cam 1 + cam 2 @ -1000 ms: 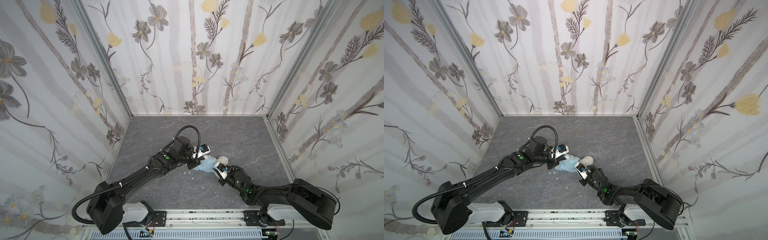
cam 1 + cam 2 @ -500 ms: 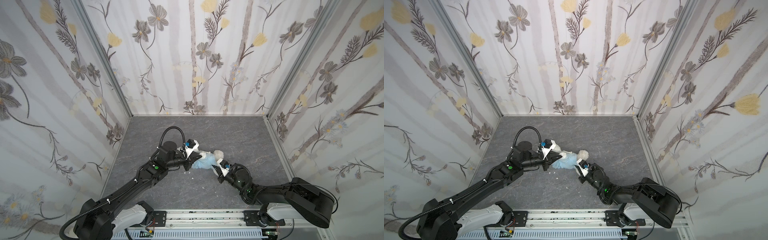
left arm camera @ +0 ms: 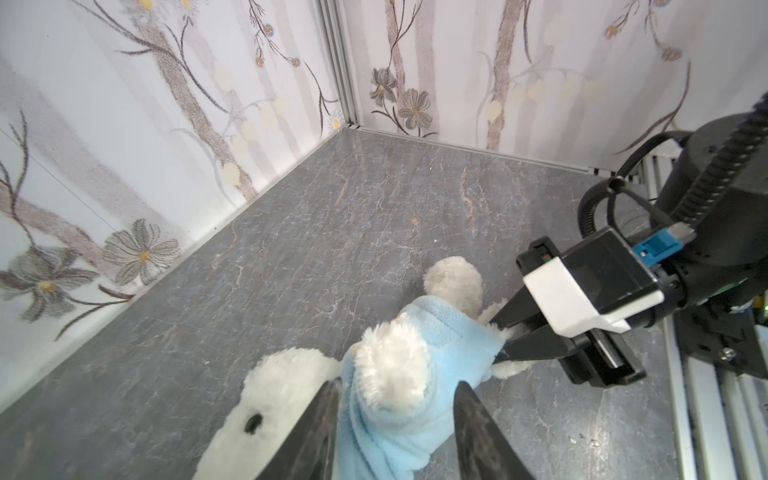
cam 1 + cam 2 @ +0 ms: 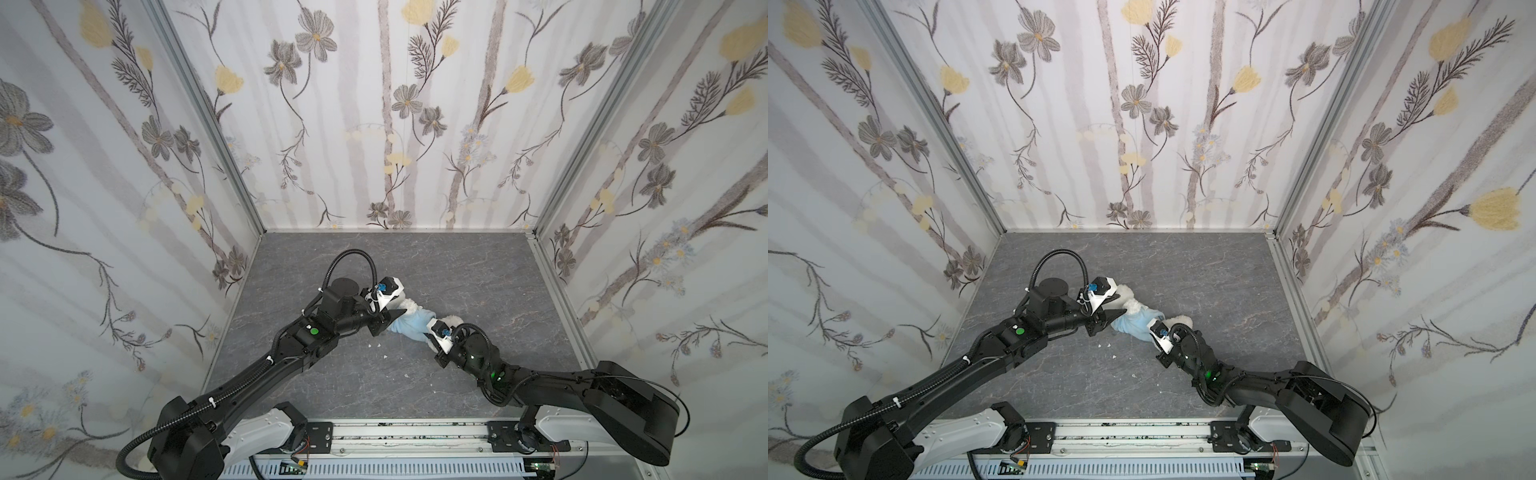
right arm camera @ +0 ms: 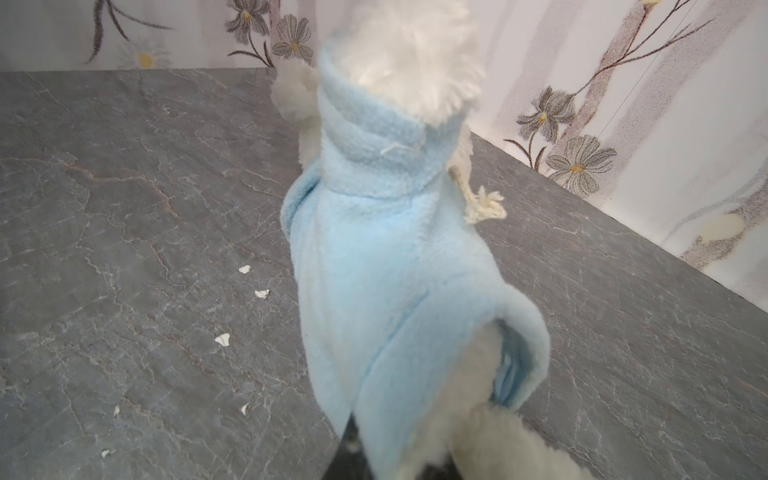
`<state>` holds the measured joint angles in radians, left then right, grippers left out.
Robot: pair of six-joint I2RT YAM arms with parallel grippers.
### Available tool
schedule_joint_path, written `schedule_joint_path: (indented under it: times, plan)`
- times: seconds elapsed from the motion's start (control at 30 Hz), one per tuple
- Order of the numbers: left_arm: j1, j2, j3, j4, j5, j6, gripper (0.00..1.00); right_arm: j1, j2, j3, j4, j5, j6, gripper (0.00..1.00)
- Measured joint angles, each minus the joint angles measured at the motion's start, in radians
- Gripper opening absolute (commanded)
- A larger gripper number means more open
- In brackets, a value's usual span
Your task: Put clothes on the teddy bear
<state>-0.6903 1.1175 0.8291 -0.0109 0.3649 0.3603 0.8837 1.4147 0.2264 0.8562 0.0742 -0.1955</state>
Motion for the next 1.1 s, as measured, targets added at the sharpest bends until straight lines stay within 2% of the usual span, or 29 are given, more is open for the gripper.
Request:
schedule_joint_path:
  times: [0.1, 0.27, 0.53, 0.8, 0.97, 1.07, 1.1]
  plan:
    - [-0.023, 0.043, 0.045, -0.061, -0.045, 0.071, 0.53, 0.001, -0.002, 0.002, -0.022, -0.016, -0.017, 0.00]
    - [-0.038, 0.121, 0.118, -0.137, -0.082, 0.135, 0.53, 0.003, 0.011, 0.010, -0.040, -0.023, -0.027, 0.00]
    - [-0.055, 0.208, 0.165, -0.204, -0.048, 0.159, 0.51, 0.005, 0.014, 0.013, -0.044, -0.023, -0.042, 0.00]
    - [-0.055, 0.238, 0.175, -0.243, -0.049, 0.158, 0.31, 0.007, 0.017, 0.013, -0.045, -0.023, -0.049, 0.00]
    - [-0.055, 0.237, 0.175, -0.248, -0.037, 0.143, 0.00, 0.008, 0.020, 0.013, -0.045, -0.022, -0.049, 0.00]
    - [-0.051, 0.227, 0.175, -0.251, -0.019, 0.129, 0.00, 0.008, 0.022, 0.013, -0.043, -0.015, -0.049, 0.00]
    - [-0.049, 0.222, 0.175, -0.251, -0.013, 0.115, 0.00, 0.008, 0.022, 0.013, -0.043, -0.013, -0.049, 0.03]
